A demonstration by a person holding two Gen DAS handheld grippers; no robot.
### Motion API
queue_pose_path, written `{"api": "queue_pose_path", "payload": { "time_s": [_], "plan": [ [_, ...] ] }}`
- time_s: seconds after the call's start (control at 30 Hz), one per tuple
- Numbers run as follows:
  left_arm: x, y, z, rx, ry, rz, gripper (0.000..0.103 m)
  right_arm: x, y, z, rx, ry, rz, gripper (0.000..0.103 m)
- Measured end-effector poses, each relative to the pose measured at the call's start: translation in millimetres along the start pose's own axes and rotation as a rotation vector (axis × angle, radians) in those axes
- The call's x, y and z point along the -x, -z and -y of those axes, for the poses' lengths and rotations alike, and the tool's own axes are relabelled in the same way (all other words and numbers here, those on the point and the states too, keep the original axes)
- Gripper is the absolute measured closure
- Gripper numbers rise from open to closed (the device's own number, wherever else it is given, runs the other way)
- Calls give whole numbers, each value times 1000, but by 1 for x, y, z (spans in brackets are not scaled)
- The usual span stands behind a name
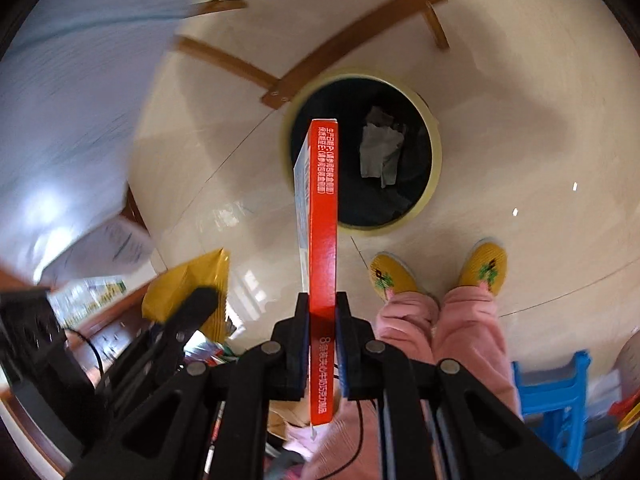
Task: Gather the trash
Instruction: 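Open both tools to drop the box and wrapper into the bin, then move both tools back to the table toward the paper cup holder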
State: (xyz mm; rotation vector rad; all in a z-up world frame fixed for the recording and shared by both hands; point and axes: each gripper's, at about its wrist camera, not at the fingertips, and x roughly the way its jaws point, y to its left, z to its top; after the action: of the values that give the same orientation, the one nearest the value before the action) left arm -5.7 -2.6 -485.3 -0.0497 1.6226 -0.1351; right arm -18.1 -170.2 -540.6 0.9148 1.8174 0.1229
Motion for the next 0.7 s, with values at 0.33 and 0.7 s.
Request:
{"api": "queue_pose_path", "payload": {
  "time_s": [0.33, 0.7],
  "plan": [
    [-53, -32, -17, 14, 14, 20, 56, -45, -49, 20, -101, 21, 23, 87],
    [-53, -35, -40, 40, -9, 7, 36, -45, -41, 23, -115, 62, 83, 30]
  ]
}}
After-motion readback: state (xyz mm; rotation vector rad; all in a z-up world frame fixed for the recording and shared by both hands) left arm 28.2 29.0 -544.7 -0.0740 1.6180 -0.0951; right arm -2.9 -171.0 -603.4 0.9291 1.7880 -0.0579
